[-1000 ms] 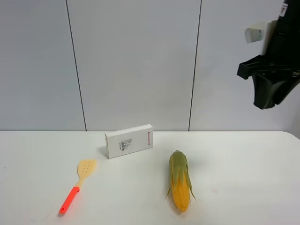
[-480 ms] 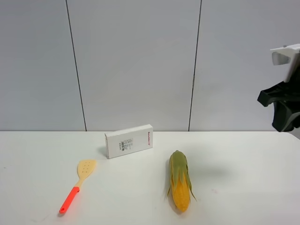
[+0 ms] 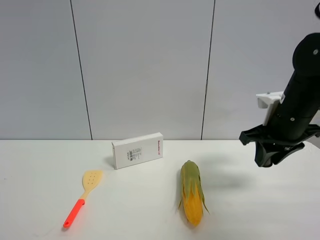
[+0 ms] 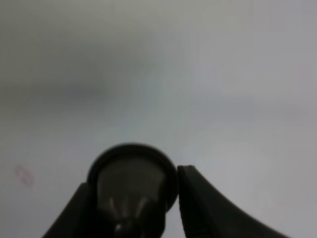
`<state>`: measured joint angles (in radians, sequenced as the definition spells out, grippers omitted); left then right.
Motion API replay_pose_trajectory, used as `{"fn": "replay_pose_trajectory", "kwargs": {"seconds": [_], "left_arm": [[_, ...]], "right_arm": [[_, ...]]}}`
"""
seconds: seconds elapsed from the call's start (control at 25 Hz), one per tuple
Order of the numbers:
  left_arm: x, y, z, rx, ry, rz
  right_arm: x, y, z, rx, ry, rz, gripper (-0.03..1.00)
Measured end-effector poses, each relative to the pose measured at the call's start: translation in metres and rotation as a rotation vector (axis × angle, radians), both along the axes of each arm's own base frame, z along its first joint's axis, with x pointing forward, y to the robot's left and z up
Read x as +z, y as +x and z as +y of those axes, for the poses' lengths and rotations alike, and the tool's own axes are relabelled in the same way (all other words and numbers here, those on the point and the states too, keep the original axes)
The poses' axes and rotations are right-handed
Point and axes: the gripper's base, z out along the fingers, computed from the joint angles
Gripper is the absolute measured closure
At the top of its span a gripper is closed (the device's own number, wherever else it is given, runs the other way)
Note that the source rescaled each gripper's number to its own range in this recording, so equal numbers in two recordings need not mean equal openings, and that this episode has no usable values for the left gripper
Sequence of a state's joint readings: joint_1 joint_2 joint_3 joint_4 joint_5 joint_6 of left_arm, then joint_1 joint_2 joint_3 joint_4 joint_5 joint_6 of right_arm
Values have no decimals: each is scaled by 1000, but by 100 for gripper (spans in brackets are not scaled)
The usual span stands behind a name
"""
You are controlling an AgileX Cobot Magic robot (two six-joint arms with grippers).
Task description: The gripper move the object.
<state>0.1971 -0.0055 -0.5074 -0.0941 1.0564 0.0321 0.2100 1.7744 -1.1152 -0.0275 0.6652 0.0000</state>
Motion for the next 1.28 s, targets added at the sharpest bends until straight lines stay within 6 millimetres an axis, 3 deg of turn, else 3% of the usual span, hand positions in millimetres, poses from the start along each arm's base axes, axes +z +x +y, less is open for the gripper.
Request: {"fn": "replay_pose_trajectory", "kwargs": {"seconds": [0.2,0.36,0.88,1.28], "left_arm": [[0,0,0,0,0,0],[0,0,0,0,0,0],[0,0,0,0,0,0],[0,0,0,0,0,0]], "right_arm": [[-34,8,2,13,-13,60,97],[-49,13,4,8,-5,61,97],[-74,21,8,50,6,52,97],[-75,21,9,72,8,49,97]]}}
